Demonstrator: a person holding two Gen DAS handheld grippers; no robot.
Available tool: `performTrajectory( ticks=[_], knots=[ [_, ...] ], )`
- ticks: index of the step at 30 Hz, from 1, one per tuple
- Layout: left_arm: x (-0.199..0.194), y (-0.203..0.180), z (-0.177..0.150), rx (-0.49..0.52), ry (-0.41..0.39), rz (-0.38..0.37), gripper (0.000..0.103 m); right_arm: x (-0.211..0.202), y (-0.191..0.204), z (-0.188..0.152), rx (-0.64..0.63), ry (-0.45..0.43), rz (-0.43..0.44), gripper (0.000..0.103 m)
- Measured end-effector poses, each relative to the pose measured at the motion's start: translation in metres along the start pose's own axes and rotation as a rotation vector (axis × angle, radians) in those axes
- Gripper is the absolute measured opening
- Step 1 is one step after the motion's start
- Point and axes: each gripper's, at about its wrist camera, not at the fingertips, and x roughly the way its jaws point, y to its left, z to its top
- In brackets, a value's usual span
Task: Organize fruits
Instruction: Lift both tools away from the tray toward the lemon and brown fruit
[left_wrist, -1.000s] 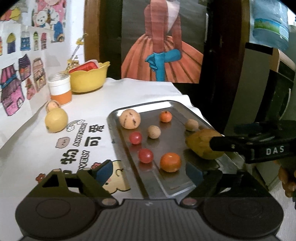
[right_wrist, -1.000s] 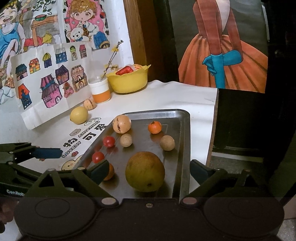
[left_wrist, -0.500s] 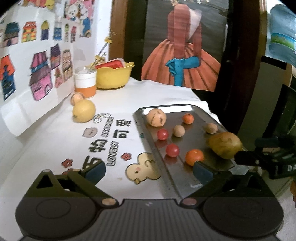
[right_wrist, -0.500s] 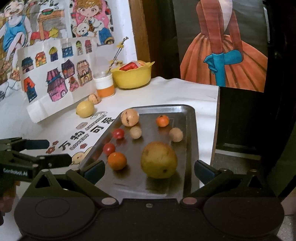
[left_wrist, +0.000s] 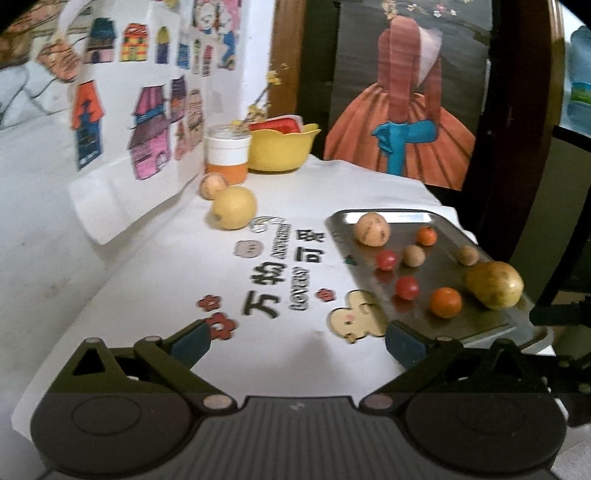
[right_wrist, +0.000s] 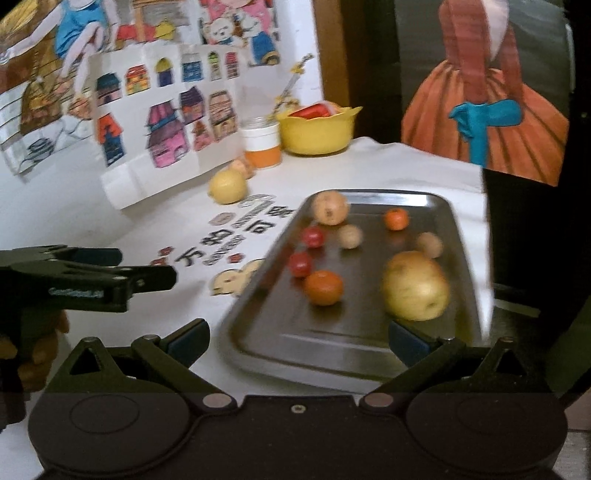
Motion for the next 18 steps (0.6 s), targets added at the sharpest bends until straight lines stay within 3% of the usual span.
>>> performTrajectory(
  ticks=[11, 18],
  knots=[
    [-0.005, 0.041, 0.004, -0.015, -0.014, 0.077, 0.103, 0.015, 0.053, 0.023, -0.106, 0.010, 0.093, 0.102],
    [-0.002, 0.060, 0.011, -0.050, -0.013, 0.097, 0.103, 0.025, 0.072, 0.045, -0.180, -0.013, 0.094, 0.102]
  ],
)
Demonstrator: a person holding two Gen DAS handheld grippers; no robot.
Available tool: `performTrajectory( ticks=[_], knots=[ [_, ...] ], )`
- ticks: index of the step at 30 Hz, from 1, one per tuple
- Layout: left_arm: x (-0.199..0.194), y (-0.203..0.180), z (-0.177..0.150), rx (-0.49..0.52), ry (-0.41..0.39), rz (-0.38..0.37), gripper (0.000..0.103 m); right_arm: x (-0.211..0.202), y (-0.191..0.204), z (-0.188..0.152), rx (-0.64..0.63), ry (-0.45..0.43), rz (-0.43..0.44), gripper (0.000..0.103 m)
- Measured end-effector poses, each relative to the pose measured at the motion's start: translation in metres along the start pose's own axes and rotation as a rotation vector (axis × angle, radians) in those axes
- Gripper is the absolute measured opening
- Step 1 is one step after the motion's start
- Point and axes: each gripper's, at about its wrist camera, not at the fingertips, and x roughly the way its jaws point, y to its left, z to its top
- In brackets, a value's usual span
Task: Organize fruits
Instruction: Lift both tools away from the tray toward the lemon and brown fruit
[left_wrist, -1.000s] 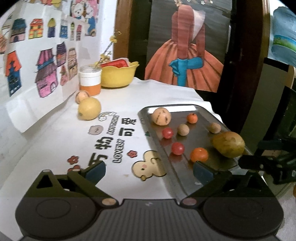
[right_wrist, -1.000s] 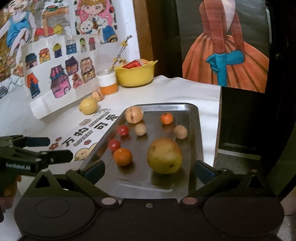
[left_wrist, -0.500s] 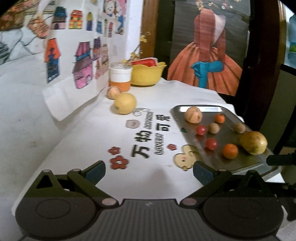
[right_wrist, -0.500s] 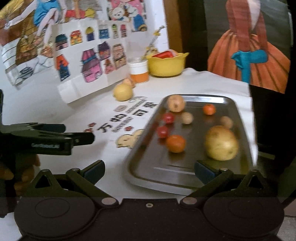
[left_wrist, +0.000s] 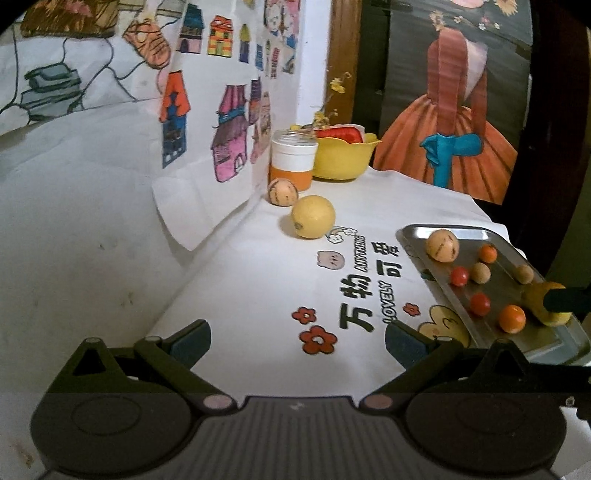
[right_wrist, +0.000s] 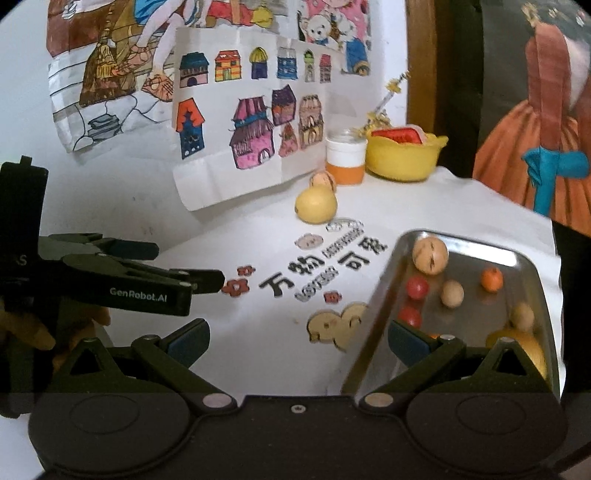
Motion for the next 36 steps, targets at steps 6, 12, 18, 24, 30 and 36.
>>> performTrajectory(
  ticks=[6, 12, 18, 24, 30, 36],
  knots=[
    [0.004, 0.005, 0.009, -0.006, -0.019, 0.004, 0.103, 0.000, -0.002, 0.020, -0.011, -0.040, -0.024, 0.102],
    [0.011, 0.004, 0.020, -0.005, -0.027, -0.006, 0.103, -0.002, -0.006, 0.045, 0.018, -0.078, -0.024, 0.102],
    [0.006, 0.004, 0.038, -0.020, -0.028, -0.020, 0.103, -0.013, -0.005, 0.079, 0.043, -0.094, -0.004, 0.102],
    [-0.007, -0.002, 0.061, -0.029, -0.068, -0.041, 0.103, -0.037, -0.010, 0.132, 0.030, -0.085, -0.006, 0.102],
    [-0.010, -0.005, 0.085, -0.040, -0.100, -0.042, 0.103, -0.045, -0.018, 0.197, 0.009, -0.047, 0.023, 0.102],
    [0.009, -0.004, 0.100, -0.050, -0.090, -0.022, 0.103, -0.013, -0.016, 0.244, -0.042, 0.041, 0.039, 0.102]
  ],
)
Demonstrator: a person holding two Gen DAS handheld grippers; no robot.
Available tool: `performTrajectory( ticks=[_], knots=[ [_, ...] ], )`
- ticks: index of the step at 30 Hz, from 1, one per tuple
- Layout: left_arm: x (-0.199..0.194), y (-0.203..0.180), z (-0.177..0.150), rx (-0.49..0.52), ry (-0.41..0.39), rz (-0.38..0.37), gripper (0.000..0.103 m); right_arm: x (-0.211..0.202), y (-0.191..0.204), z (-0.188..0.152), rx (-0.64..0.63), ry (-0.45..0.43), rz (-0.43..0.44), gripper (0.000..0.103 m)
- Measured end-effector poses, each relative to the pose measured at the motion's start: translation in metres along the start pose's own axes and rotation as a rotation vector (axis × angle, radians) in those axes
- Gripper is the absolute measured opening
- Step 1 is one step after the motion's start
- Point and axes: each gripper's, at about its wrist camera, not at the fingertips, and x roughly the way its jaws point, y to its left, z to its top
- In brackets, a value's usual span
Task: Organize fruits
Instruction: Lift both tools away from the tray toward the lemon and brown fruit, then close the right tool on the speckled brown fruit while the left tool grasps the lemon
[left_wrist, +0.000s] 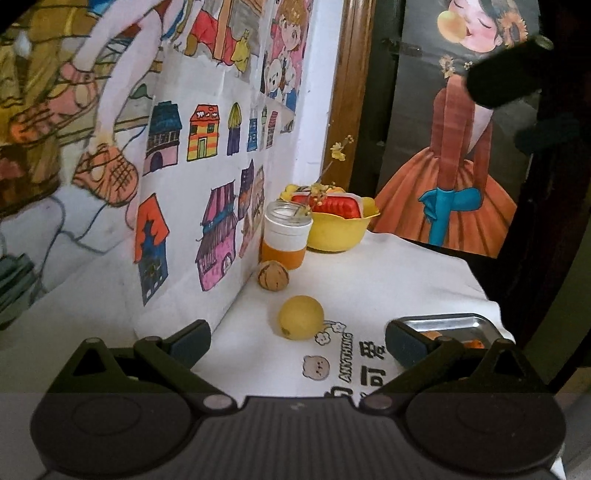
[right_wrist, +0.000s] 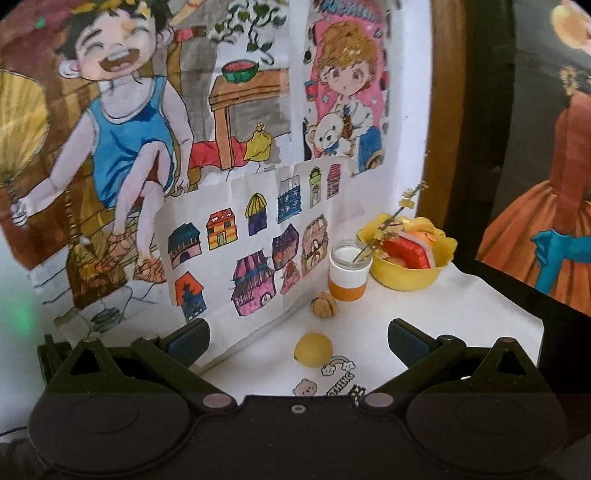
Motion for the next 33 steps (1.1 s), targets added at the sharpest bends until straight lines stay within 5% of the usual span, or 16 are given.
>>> performTrajectory(
  ticks=[10, 26, 33],
  knots=[
    [0.061, -0.001, -0.003, 0.006, 0.001, 0.019, 0.103, 0.098, -0.009, 0.003, -0.102, 0.116, 0.050, 0.102],
    [0.141, -0.009, -0.016, 0.074, 0.031, 0.063, 0.103, 0.266, -0.082, -0.019, -0.009, 0.108, 0.178, 0.102],
    [0.154, -0.011, -0.019, 0.091, 0.040, 0.050, 0.100, 0.320, -0.085, -0.025, -0.016, 0.136, 0.189, 0.093]
  ],
)
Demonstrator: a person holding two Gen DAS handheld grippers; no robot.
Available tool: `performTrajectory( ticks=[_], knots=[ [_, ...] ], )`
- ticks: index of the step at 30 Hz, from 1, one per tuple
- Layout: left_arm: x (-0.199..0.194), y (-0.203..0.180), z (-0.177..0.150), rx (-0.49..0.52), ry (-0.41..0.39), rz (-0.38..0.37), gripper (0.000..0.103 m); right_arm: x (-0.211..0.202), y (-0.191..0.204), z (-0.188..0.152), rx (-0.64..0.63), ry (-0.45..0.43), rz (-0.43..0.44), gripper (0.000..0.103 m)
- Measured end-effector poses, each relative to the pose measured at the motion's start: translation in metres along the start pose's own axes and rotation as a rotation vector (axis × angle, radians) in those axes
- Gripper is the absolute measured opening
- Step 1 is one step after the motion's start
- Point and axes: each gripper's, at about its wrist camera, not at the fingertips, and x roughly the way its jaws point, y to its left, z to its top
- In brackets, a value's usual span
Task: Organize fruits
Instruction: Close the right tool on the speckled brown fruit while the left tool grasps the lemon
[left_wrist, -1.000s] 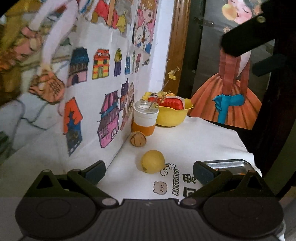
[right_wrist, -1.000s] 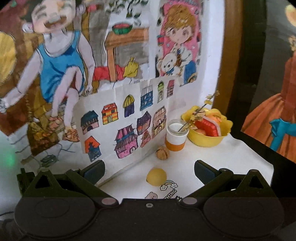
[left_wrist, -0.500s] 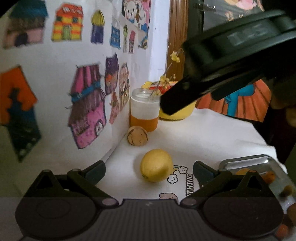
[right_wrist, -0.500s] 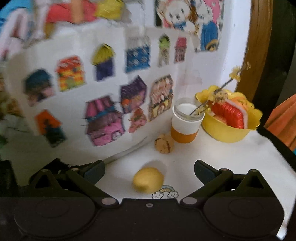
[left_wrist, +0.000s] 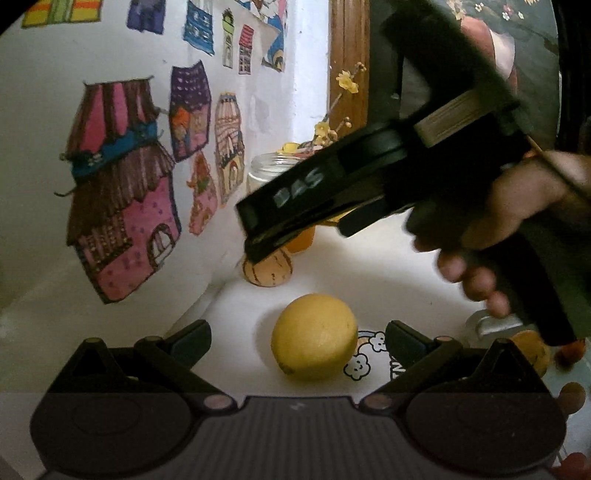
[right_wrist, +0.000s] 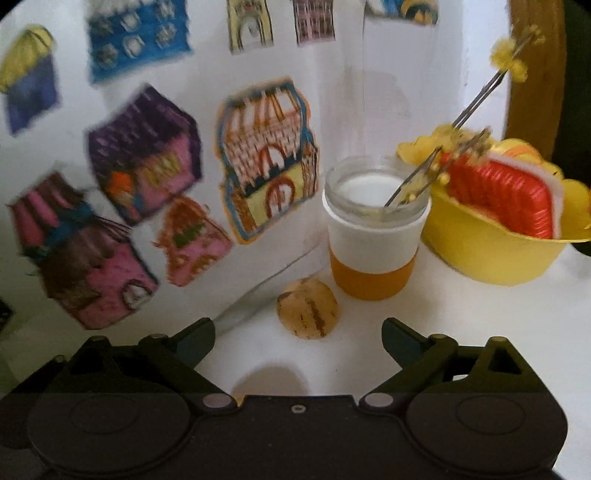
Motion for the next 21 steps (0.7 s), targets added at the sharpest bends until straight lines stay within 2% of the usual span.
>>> performTrajectory(
  ticks=[7, 21],
  knots=[
    [0.012, -0.003, -0.001, 0.008, 0.016, -0.023, 0.092, 0.027, -0.001, 0.001, -0.029, 0.017, 0.017, 0.086],
    [0.030, -0.003, -0.006, -0.027, 0.067, -0.043, 0.073, 0.069, 0.002, 0.003, -0.060, 0.074, -0.006, 0.065]
  ],
)
